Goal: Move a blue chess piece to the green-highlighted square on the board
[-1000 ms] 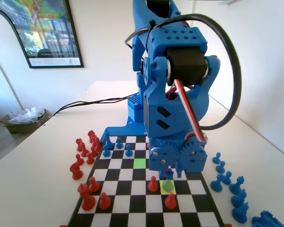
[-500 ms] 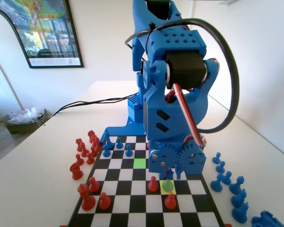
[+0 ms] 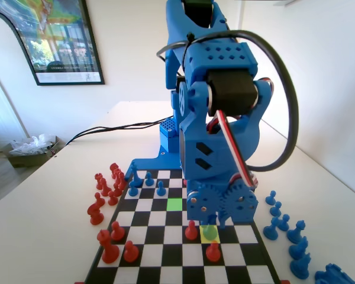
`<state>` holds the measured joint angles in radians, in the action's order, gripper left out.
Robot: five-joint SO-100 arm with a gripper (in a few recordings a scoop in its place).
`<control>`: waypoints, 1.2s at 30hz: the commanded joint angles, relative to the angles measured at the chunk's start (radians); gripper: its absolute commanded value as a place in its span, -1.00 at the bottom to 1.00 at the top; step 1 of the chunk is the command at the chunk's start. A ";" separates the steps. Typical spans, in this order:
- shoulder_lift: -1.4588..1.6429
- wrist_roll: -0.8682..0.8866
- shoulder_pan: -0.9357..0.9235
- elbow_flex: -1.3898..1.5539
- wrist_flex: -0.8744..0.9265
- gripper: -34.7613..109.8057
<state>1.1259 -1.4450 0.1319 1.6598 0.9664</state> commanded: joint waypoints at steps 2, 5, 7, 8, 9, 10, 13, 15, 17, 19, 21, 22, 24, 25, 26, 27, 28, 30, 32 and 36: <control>0.026 -0.020 0.020 0.003 0.008 -0.48; 0.028 -0.021 0.018 -0.003 0.015 -0.51; 0.029 -0.021 0.012 -0.015 0.026 -0.51; 0.029 -0.018 0.009 -0.028 0.037 -0.51; 0.032 -0.017 0.005 -0.049 0.058 -0.51; 0.037 -0.017 0.002 -0.063 0.075 -0.51; 0.063 -0.011 -0.008 -0.104 0.121 -0.51; 0.089 -0.008 -0.009 -0.126 0.155 -0.51; 0.118 -0.006 -0.009 -0.132 0.178 -0.51; 0.153 -0.006 -0.011 -0.130 0.201 -0.51; 0.196 -0.008 -0.014 -0.117 0.221 -0.51; 0.221 -0.006 -0.017 -0.101 0.229 -0.51; 0.273 -0.017 -0.020 -0.054 0.239 -0.51; 0.307 -0.020 -0.025 -0.017 0.235 -0.51; 0.331 -0.023 -0.029 0.011 0.232 -0.51; 0.356 -0.031 -0.034 0.041 0.225 -0.51; 0.379 -0.037 -0.040 0.074 0.213 -0.51; 0.425 -0.054 -0.052 0.143 0.186 -0.51; 0.474 -0.069 -0.066 0.219 0.153 -0.51; 0.554 -0.107 -0.097 0.373 0.087 -0.51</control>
<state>1.5570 -1.5263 0.0476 1.9834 1.0861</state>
